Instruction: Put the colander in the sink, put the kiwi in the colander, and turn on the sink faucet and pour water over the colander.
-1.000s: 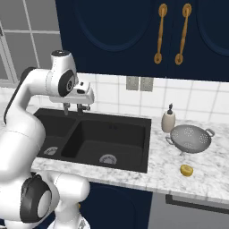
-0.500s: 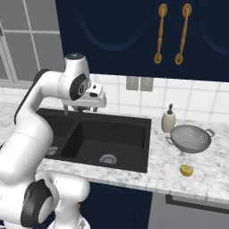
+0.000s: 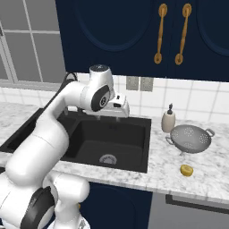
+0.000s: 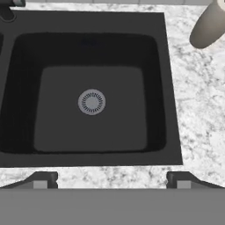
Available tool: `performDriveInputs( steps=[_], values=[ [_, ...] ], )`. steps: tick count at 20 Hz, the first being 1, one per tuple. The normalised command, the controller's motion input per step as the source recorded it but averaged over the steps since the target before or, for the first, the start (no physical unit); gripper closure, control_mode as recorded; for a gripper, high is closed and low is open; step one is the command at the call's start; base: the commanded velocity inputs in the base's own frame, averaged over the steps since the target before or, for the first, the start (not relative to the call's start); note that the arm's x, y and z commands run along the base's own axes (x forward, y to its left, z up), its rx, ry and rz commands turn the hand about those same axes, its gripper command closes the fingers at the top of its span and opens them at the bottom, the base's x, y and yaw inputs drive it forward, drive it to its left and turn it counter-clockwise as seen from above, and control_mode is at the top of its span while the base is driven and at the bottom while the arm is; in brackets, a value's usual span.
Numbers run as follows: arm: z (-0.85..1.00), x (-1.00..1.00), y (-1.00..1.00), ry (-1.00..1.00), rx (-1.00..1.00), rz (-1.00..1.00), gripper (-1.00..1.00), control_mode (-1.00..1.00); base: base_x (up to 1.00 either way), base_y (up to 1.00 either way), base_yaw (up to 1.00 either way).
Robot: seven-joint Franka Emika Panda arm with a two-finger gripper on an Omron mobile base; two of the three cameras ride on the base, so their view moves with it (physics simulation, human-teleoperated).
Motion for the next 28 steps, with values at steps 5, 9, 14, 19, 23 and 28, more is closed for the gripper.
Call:
performDriveInputs(
  steps=[5, 9, 14, 19, 23, 28],
  values=[
    [-0.32, 0.15, -0.79, 0.00, -0.06, -0.08, -1.00, -1.00, 0.00, 0.00, 0.00],
    [-0.24, 0.20, -0.75, 0.00, -0.05, -0.07, -1.00, -1.00, 0.00, 0.00, 0.00],
    [-0.22, 0.22, -0.71, 0.00, -0.03, -0.05, -1.00, -1.00, 0.00, 0.00, 0.00],
    [-0.20, 0.29, -0.63, 0.00, -0.01, -0.02, -1.00, -1.00, 0.00, 0.00, 0.00],
    [-0.18, 0.25, -0.62, 0.00, -0.01, -0.01, -1.00, -1.00, 0.00, 0.00, 0.00],
    [-0.23, 0.25, -0.53, 0.03, 0.00, 0.00, -1.00, -1.00, 0.00, 0.00, 0.00]
  ],
)
